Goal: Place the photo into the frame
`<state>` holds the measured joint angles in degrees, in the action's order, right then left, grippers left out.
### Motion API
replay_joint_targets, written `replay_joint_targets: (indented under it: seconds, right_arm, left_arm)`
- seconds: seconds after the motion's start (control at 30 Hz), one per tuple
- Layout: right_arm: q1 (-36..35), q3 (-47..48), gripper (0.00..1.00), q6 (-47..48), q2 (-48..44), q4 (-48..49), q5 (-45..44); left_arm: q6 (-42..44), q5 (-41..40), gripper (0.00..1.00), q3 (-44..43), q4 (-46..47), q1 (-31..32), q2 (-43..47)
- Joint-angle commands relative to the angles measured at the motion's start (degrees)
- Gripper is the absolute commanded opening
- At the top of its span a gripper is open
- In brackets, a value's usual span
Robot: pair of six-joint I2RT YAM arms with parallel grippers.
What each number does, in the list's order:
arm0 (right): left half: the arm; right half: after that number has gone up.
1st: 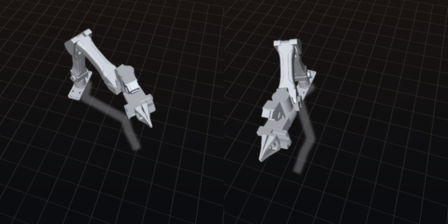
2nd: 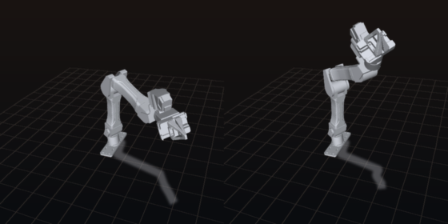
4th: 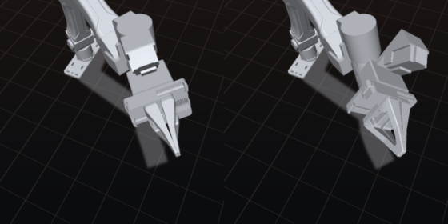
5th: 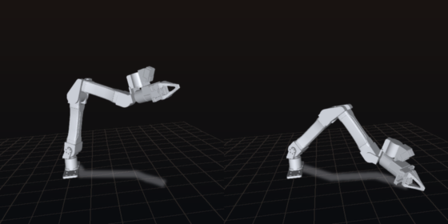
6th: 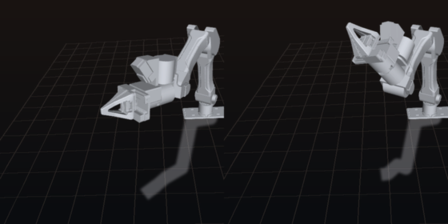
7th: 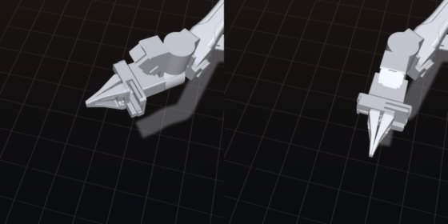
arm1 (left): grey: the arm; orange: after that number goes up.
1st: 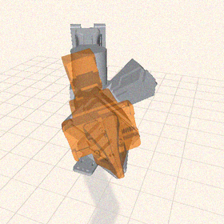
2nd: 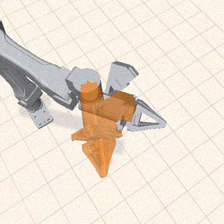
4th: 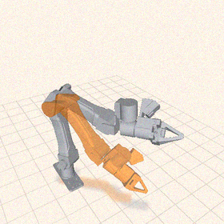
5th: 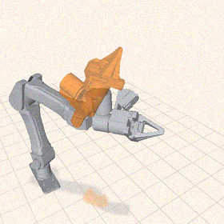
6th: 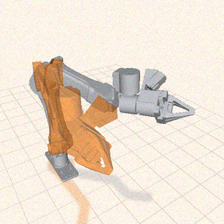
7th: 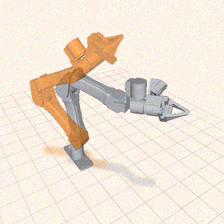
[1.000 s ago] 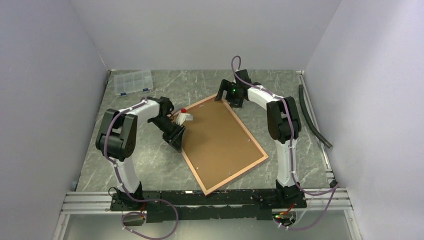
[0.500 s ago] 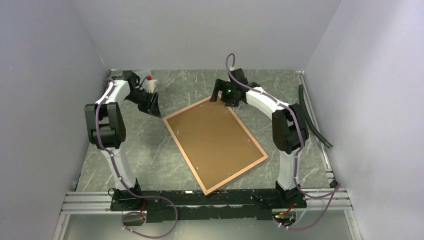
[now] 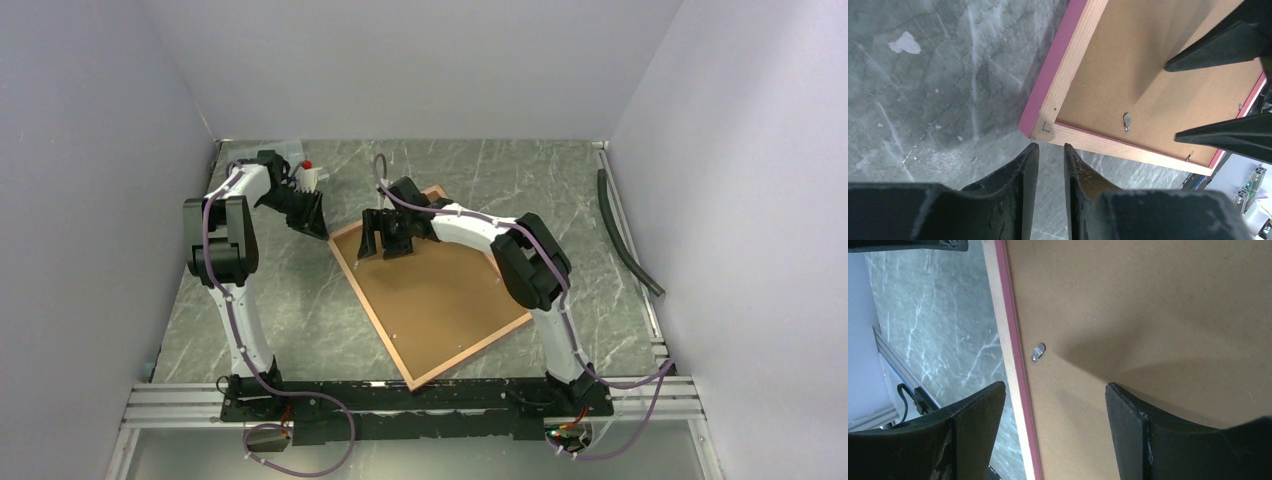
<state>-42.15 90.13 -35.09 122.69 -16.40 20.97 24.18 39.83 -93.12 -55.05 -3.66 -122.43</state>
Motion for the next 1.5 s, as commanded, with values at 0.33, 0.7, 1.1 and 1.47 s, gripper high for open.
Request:
replay_joint_targets:
  seconds: [0.33, 0.7, 1.1, 1.47]
  right_arm:
    - [-1.56, 6.94, 0.70, -1.05, 6.93, 4.70, 5.82]
    - [-2.32, 7.47, 0.55, -2.34, 9.48, 6.20, 11.57]
    - [-2.44, 6.58, 0.55, -4.21, 10.06, 8.12, 13.15]
    - [-2.52, 8.52, 0.55, -4.34, 11.90, 8.30, 14.60]
  left_arm:
    - [-1.53, 0.64, 0.19, 1.77, 2.26, 0.30, -1.41]
    - [-2.21, -0.29, 0.15, 1.98, 3.01, 1.11, -1.58]
    - [-2.56, -0.83, 0.13, 2.58, 3.71, 1.90, -0.92]
    - [-2.31, -1.15, 0.13, 3.04, 4.05, 2.08, -0.80]
